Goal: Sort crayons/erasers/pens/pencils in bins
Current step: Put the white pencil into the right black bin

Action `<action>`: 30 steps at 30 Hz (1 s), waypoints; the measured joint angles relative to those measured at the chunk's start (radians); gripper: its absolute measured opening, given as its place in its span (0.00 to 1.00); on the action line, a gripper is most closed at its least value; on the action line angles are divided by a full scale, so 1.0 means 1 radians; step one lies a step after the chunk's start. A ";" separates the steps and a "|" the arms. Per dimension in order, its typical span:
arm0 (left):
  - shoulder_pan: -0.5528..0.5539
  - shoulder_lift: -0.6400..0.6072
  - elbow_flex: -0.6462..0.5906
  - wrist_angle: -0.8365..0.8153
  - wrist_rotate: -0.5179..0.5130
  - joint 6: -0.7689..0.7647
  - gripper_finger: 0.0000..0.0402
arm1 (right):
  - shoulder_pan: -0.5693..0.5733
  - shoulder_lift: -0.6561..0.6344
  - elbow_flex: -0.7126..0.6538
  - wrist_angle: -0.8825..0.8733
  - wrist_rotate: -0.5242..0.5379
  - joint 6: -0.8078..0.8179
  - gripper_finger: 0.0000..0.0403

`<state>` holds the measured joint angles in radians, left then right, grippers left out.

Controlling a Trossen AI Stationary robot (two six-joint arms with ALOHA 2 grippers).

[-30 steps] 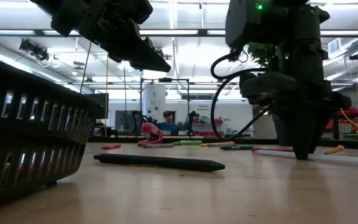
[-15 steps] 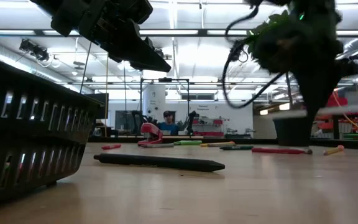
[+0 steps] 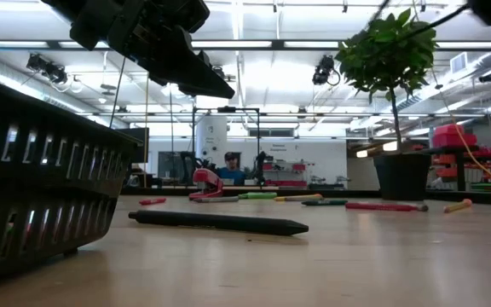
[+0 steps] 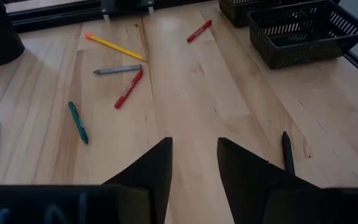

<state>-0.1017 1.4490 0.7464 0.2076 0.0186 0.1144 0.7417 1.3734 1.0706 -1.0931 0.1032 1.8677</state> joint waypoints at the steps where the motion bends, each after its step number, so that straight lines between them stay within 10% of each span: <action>1: 0.000 0.000 0.000 0.000 0.000 0.000 0.34 | 0.032 0.010 0.000 0.001 -0.001 0.035 0.10; 14: 0.000 0.000 0.000 0.001 0.000 -0.025 0.33 | 0.340 0.201 0.000 0.098 0.035 0.311 0.10; 30: 0.000 0.000 0.000 0.002 0.000 -0.026 0.33 | 0.418 0.269 0.000 0.135 0.123 0.343 0.10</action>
<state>-0.1017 1.4490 0.7464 0.2092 0.0185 0.0880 1.1597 1.6421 1.0706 -0.9581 0.2262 2.2109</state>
